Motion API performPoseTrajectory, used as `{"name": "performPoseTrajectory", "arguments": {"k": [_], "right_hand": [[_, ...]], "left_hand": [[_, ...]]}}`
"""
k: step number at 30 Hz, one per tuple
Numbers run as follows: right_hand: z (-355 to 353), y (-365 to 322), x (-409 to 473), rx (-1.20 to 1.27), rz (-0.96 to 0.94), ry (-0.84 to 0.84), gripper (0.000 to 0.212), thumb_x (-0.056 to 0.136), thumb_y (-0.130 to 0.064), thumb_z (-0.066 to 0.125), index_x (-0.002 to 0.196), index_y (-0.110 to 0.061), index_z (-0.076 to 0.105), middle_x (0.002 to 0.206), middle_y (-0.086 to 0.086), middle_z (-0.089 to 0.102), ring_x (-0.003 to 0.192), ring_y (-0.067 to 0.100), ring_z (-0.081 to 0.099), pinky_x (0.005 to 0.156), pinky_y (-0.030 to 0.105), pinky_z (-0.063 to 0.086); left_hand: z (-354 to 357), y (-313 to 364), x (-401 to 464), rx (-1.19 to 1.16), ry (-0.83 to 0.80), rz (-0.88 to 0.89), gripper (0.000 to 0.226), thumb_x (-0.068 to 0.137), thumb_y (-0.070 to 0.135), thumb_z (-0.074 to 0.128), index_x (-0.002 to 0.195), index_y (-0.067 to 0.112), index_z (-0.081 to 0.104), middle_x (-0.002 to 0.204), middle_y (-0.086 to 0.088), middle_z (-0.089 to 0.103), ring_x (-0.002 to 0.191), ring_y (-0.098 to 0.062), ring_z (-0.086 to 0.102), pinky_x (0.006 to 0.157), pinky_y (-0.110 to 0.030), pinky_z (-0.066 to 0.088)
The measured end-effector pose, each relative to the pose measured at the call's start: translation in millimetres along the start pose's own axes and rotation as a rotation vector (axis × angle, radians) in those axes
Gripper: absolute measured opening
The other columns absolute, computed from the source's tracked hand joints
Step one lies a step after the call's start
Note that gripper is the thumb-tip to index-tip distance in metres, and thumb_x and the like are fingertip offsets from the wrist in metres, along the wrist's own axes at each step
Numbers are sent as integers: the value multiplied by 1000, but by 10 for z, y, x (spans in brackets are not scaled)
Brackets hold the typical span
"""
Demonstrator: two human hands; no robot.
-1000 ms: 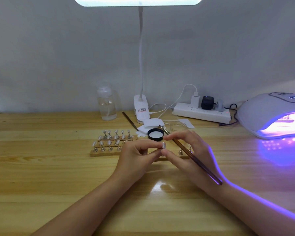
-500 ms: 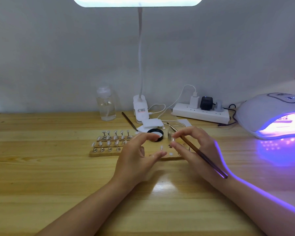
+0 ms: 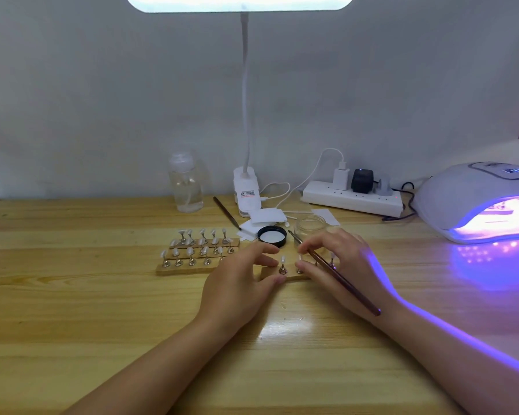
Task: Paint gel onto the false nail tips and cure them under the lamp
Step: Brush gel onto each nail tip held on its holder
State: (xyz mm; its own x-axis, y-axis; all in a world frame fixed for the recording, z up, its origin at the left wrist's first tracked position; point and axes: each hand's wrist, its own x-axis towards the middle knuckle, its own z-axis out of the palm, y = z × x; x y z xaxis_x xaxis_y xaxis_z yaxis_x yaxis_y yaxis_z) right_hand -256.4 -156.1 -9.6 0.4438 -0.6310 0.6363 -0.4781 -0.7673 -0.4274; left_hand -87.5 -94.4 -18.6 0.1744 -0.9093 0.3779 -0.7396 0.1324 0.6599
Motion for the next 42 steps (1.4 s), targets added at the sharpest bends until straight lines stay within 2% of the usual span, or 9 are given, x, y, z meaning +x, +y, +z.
{"name": "performPoseTrajectory", "arguments": {"k": [4,14,19,23,28,33,37,40,42], "right_hand": [[-59,-12,7,-81,-59,108,23,66,-26,82,82,-17,67,79,-7,67,79,12,62,75,32,42],[-99,80,-6,-130,-90,94,15,68,-29,72,77,-18,67,75,-10,65,77,7,59,79,29,36],[-85,69,-15,-163,-230,153,14,67,-26,73,75,-15,69,74,-5,65,78,4,53,81,24,35],[-85,18,-16,-98,-262,241,17,74,-30,64,76,-14,68,74,-6,66,78,4,54,81,24,36],[-30,-103,-34,7,-316,285,13,76,-24,68,79,-12,68,76,-6,66,76,6,57,80,22,39],[-10,-179,-60,102,-311,253,13,77,-24,69,83,-13,68,80,-8,67,77,5,58,78,26,44],[-99,-171,-2,150,-203,280,23,80,-35,65,86,-13,69,82,-8,67,77,9,63,74,28,48],[-214,-111,93,436,1,337,12,84,-32,60,81,-22,68,72,-19,68,73,-2,63,70,13,47],[-273,-39,193,504,134,398,17,82,-34,55,76,-25,67,62,-21,65,62,-8,60,62,4,42]], "left_hand": [[8,-12,7,-17,-2,-17,36,75,34,72,107,38,57,85,27,61,63,6,43,63,-21,33],[-2,-7,4,-21,3,-25,40,76,32,71,112,35,55,83,29,58,63,6,42,62,-20,33],[4,-10,-8,-16,11,-9,41,76,31,72,114,34,55,86,28,59,55,3,41,61,-21,34],[-1,11,-8,-71,77,118,43,72,30,75,111,30,58,99,19,59,50,10,44,49,-11,28],[-41,98,-36,-96,117,383,34,73,42,70,101,23,68,86,15,59,52,8,43,48,-6,27],[-31,121,-20,-265,88,421,15,76,20,66,90,17,72,82,11,64,49,8,42,46,-7,24],[-44,97,-4,-377,119,380,10,76,22,66,85,24,70,78,8,67,45,-4,35,44,-22,29],[-47,81,5,-428,155,303,13,73,23,65,83,29,70,73,12,66,46,-22,36,49,-32,32],[-51,84,11,-432,163,267,11,71,24,66,79,30,70,74,10,66,43,-10,32,49,-30,33]]}}
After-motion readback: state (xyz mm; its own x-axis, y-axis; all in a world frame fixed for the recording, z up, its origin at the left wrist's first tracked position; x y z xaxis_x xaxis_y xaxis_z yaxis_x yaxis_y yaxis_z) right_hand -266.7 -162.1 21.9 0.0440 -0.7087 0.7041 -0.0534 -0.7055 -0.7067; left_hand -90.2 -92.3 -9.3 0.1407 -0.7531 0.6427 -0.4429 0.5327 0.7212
